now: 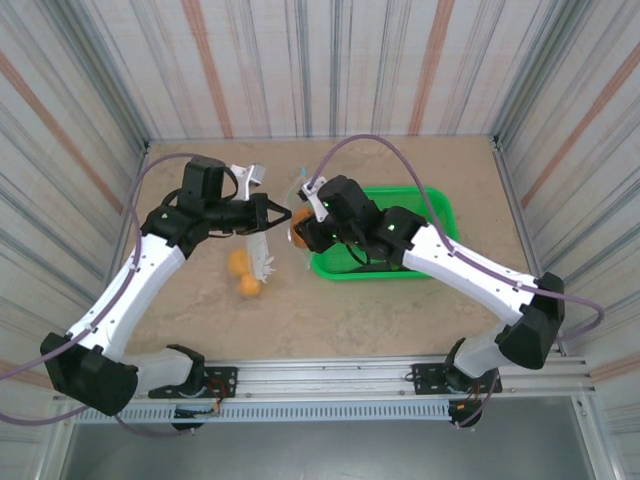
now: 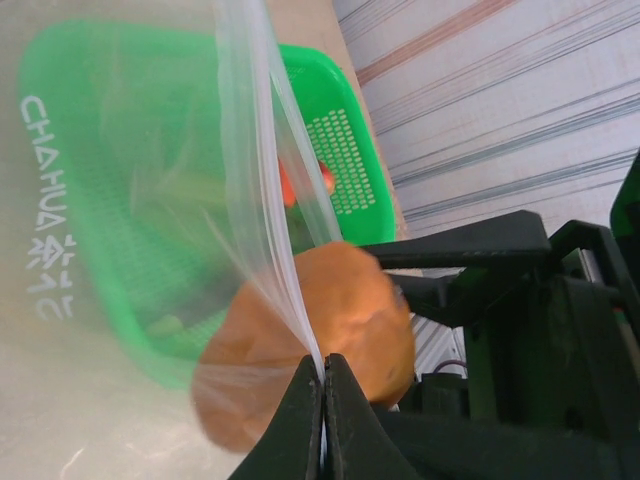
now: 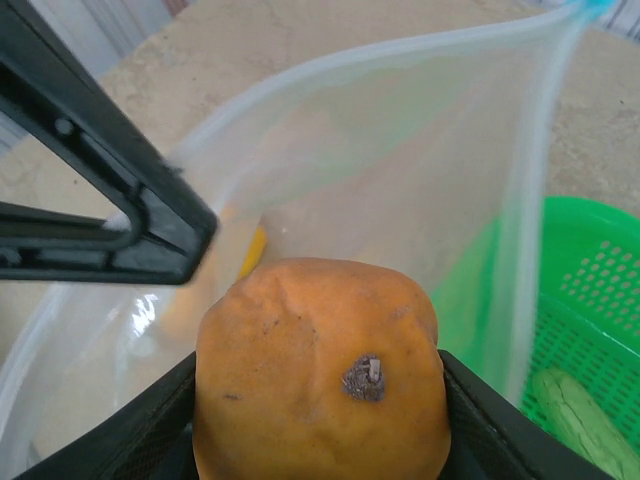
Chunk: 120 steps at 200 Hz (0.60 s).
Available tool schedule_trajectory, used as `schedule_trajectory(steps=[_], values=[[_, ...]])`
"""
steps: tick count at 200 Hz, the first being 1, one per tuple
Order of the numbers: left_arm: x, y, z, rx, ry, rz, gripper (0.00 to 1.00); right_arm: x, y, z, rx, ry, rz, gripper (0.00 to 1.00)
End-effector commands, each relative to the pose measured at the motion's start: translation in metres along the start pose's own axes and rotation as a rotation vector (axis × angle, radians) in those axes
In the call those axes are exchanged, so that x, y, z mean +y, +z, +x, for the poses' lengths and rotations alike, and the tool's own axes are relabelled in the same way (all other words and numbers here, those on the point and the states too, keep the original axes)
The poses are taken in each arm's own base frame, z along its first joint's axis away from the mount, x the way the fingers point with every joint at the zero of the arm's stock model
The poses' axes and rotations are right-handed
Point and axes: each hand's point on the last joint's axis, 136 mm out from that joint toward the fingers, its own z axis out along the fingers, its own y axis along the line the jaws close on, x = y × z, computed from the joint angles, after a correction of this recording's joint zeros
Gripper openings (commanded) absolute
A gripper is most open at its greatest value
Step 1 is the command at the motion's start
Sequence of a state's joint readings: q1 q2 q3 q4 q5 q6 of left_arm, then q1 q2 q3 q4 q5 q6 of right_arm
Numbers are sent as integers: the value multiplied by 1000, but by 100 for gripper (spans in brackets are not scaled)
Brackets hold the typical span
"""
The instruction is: Place the food in the zip-top bag and seal the zipper
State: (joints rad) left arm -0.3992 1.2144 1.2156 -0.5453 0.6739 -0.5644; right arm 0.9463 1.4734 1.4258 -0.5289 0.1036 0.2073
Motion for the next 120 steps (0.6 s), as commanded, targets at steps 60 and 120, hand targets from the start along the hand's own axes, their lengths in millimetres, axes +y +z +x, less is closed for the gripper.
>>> schedule_trajectory(steps=[60,120], values=[[-17,-14,-3,-33,73,25,0,15,7,-6,6,-18,-38,75],[-10,-11,-2,-27,68,14,0,26,-15,-17,-14,-5,-136,74]])
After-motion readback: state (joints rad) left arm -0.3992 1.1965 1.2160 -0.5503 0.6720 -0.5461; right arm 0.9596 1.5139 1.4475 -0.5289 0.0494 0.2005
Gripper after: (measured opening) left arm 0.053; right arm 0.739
